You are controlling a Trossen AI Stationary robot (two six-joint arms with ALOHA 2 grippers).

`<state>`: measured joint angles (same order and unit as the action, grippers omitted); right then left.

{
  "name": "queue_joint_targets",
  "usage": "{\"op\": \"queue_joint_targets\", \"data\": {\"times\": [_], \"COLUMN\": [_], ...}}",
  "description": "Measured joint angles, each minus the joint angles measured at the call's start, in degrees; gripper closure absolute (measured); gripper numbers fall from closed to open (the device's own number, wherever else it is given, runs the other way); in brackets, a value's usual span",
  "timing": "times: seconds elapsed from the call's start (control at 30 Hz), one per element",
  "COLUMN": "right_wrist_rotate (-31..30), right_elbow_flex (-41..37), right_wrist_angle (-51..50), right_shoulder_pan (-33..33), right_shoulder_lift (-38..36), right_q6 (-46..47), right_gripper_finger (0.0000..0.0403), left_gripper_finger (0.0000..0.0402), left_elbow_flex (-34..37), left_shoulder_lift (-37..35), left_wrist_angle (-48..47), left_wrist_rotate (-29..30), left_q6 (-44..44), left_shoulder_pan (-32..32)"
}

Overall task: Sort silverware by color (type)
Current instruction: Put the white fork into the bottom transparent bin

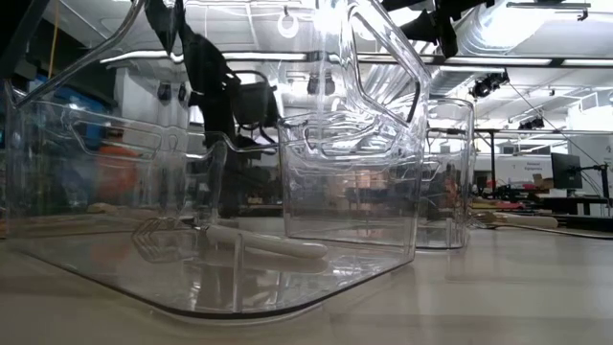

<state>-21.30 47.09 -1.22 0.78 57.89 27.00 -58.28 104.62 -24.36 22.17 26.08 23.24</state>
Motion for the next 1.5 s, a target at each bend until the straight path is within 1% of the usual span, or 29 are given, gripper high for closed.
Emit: {"op": "queue_joint_targets", "data": {"times": [0.37, 0.43, 0.5, 0.6, 0.73, 0.9, 1.1, 1.17, 1.37, 1.5], "right_wrist_rotate": [0.0, 0.0, 0.0, 0.0, 0.0, 0.0, 0.0, 0.0, 0.0, 0.0], "right_elbow_flex": [0.0, 0.0, 0.0, 0.0, 0.0, 0.0, 0.0, 0.0, 0.0, 0.0], "right_wrist_angle": [-1.3, -1.3, -1.2, -1.3, -1.4, -2.2, -3.9, -4.0, -4.1, -4.1], "right_shoulder_pan": [0.0, 0.0, 0.0, 0.0, 0.0, 0.0, 0.0, 0.0, 0.0, 0.0], "right_shoulder_lift": [0.0, 0.0, 0.0, 0.0, 0.0, 0.0, 0.0, 0.0, 0.0, 0.0], "right_q6": [0.1, 0.2, 0.1, 0.1, 0.0, 0.0, 0.2, 0.1, -0.3, 0.0], "right_gripper_finger": [0.0208, 0.0208, 0.0208, 0.0208, 0.0208, 0.0208, 0.0208, 0.0208, 0.0208, 0.0208], "left_gripper_finger": [0.0401, 0.0401, 0.0399, 0.0391, 0.0366, 0.0319, 0.0271, 0.0263, 0.0259, 0.0259], "left_elbow_flex": [0.0, 0.0, 0.0, 0.0, 0.0, 0.0, 0.0, 0.0, 0.0, 0.0], "left_shoulder_lift": [-4.0, -4.7, -4.8, -5.0, -5.0, -5.0, -5.0, -5.0, -5.0, -5.0], "left_wrist_angle": [0.2, 0.2, 0.0, -1.6, -2.4, -2.7, -4.7, -5.9, -6.3, -7.0], "left_wrist_rotate": [0.4, -1.1, -3.9, -5.5, -5.3, -5.2, -8.7, -8.2, -2.5, -2.2], "left_q6": [-1.7, -2.9, -4.2, -2.4, 2.3, 5.1, 9.4, 9.6, 10.8, 10.7], "left_shoulder_pan": [1.3, 1.7, 2.0, 2.3, 1.9, 0.3, -4.0, -5.3, -6.6, -6.5]}}
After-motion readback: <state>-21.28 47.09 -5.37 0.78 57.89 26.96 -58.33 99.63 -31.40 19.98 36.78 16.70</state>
